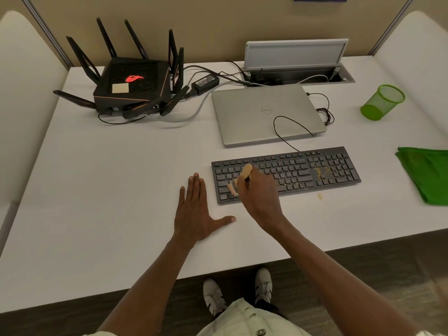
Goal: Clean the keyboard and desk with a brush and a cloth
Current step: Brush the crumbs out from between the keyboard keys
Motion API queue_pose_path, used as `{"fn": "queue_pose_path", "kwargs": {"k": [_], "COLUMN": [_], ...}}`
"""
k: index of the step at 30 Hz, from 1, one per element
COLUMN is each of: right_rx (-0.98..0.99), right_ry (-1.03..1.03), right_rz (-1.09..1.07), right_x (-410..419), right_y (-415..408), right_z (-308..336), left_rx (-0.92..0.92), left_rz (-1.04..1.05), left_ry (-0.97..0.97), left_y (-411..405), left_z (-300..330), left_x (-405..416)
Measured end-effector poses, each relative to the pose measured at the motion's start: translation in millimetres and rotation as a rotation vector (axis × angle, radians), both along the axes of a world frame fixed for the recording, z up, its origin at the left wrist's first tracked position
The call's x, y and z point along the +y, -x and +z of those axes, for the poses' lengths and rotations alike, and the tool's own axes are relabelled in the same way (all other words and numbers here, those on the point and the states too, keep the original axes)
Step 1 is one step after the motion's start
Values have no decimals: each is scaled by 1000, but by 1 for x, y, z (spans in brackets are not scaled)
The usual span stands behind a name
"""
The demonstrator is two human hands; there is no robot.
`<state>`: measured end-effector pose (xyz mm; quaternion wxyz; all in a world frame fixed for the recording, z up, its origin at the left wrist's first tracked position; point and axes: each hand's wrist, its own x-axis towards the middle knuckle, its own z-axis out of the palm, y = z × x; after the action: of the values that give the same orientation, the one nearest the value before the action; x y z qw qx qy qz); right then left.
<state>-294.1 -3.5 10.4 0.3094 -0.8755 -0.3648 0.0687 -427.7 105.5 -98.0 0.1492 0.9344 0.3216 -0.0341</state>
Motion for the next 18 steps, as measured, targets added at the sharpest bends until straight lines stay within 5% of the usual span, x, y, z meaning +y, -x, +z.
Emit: {"fn": "queue_pose_path", "kwargs": {"k": [8, 13, 18], "right_rx": [-56, -110, -222], "right_ry": [-131, -38, 13], "right_rz": [138, 448, 455], "right_x": [0, 11, -1], "right_y": [3, -5, -17], "right_z": [6, -3, 1], "left_rx": [-23, -39, -2], "left_rz": [1, 10, 8], "left_ry": [-4, -17, -23], "left_y": [1, 1, 1], "left_z": [0, -1, 1], "left_x": [0, 0, 0]}}
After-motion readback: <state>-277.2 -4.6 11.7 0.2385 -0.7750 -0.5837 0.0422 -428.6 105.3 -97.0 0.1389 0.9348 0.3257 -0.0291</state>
